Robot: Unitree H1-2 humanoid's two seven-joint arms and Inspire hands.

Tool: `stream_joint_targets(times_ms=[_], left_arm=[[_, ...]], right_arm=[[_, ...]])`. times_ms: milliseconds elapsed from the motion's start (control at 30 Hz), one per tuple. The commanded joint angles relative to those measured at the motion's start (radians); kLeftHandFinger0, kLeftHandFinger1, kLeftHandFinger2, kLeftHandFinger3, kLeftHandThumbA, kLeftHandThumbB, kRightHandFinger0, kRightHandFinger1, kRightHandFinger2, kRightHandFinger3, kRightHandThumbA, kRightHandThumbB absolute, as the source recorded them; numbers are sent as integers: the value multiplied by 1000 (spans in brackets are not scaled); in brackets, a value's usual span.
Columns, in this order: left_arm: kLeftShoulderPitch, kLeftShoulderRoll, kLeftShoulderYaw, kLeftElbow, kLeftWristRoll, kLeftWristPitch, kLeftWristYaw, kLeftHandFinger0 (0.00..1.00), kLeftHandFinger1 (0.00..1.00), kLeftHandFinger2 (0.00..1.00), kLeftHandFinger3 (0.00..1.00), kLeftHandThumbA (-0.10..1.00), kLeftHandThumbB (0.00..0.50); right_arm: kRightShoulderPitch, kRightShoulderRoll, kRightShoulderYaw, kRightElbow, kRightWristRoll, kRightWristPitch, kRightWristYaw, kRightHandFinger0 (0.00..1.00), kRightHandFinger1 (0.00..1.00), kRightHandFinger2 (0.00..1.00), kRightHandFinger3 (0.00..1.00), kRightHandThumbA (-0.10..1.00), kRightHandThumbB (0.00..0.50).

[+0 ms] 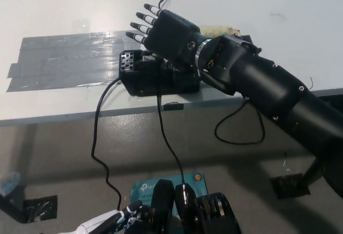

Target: The robot uses its right hand to grab and lift the soldering gun kept on the middle of the table and puts it in its base

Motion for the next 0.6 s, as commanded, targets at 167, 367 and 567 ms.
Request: stream_joint_targets(times_ms=[167, 367, 567], left_arm=[[14, 23, 12, -15, -9, 12, 14, 1000, 1000, 856, 1000, 1000, 471], [25, 15, 17, -13, -9, 12, 12, 1000, 1000, 857, 1000, 1000, 474], [45, 17, 22, -27, -4, 12, 29, 1000, 1000, 885, 1000, 1000, 452]], right_arm=[[11, -37, -109, -205, 89, 71, 256, 1000, 1000, 1000, 1000, 750, 500], [132, -132, -271, -652, 305, 144, 491, 1000, 1000, 1000, 1000, 770, 500], [262, -243, -400, -1121, 481, 360, 702, 1000, 1000, 1000, 1000, 610, 500]])
